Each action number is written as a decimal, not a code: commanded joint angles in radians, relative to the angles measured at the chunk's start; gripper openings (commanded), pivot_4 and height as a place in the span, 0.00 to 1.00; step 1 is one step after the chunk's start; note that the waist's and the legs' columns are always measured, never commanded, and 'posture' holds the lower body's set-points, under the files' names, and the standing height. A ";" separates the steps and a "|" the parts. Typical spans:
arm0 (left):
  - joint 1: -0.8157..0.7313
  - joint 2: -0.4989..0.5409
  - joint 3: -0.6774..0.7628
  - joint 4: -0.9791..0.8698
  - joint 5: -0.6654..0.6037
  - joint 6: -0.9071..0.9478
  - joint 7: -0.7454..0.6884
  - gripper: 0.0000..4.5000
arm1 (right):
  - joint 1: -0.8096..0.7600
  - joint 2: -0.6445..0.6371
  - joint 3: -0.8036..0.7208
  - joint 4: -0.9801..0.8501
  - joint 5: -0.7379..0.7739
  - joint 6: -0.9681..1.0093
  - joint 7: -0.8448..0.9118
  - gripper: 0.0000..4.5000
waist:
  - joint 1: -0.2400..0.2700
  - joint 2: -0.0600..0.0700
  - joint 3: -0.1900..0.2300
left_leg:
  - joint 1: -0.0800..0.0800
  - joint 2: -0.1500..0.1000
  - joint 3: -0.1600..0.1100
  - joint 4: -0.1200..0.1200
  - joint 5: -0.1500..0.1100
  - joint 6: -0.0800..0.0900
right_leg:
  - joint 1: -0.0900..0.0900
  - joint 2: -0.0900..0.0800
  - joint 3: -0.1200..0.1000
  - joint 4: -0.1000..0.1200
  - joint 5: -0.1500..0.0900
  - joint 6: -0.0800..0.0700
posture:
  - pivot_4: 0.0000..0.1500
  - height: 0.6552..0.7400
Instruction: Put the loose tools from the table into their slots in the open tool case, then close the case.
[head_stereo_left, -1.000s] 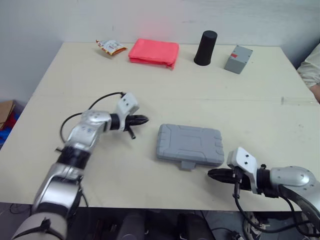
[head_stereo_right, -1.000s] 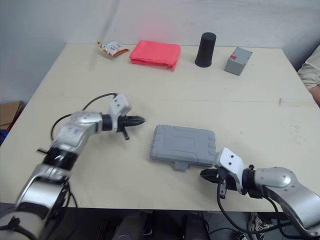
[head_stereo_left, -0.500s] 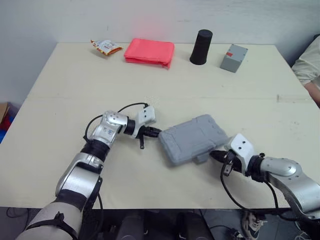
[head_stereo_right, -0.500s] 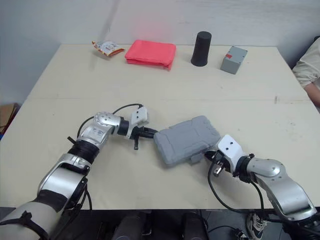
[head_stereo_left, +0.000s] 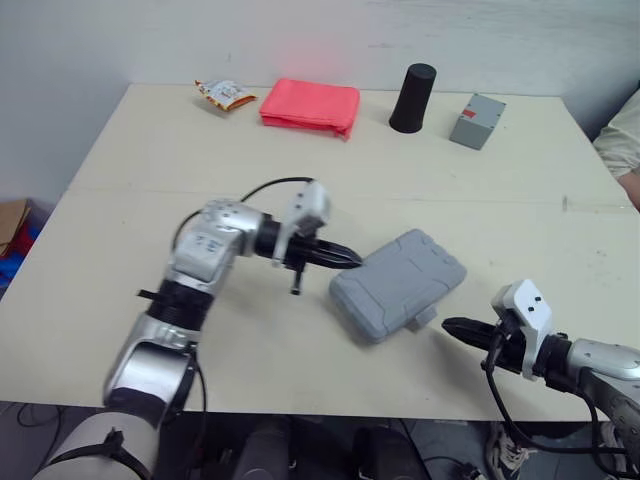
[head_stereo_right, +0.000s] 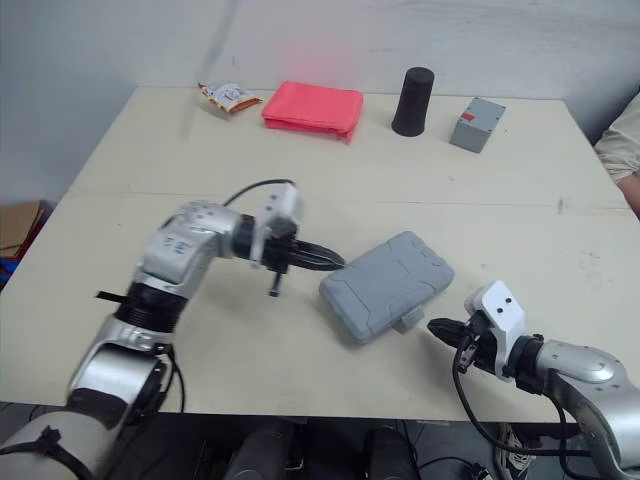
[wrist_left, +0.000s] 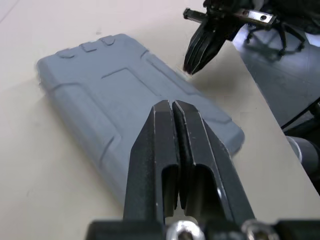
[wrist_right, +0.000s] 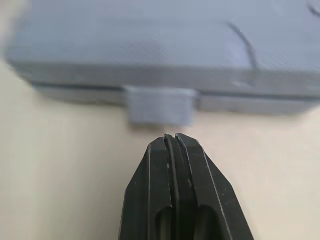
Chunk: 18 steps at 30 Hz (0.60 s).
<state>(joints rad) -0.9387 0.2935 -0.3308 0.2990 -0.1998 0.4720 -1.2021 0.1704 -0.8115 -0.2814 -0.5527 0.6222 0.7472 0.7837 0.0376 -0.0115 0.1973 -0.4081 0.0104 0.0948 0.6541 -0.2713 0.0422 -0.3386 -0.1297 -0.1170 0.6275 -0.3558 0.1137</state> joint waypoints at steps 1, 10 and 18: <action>-0.064 -0.064 -0.067 0.150 0.103 -0.098 0.067 0.01 | -0.011 0.007 0.014 -0.020 0.016 0.012 -0.010 0.00 | -0.003 0.000 0.000 | 0.000 0.000 0.001 -0.001 0.000 0.000 | -0.001 0.000 0.000 0.000 0.000 0.000 | 1.00 0.95; -0.050 -0.102 -0.234 0.419 0.317 -0.346 0.070 0.01 | -0.108 0.047 0.116 0.055 -0.035 0.015 -0.060 0.00 | -0.014 -0.003 -0.004 | 0.002 0.001 0.003 -0.003 0.001 -0.001 | -0.002 -0.001 0.000 0.000 0.000 0.000 | 1.00 0.95; -0.021 -0.116 -0.221 0.390 0.313 -0.354 0.062 0.01 | -0.169 0.081 0.204 0.122 -0.105 -0.006 -0.096 0.00 | -0.014 -0.009 -0.015 | 0.003 0.003 0.001 -0.002 0.000 -0.001 | 0.000 -0.004 0.001 -0.002 0.000 -0.001 | 1.00 0.95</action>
<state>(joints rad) -1.0203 0.1654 -0.4828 0.6346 0.0339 0.0825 -1.1165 0.0133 -0.7358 -0.0819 -0.4262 0.5293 0.7626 0.6976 0.0232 -0.0209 0.1824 -0.4051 0.0131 0.0957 0.6517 -0.2712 0.0410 -0.3385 -0.1335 -0.1160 0.6254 -0.3560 0.1131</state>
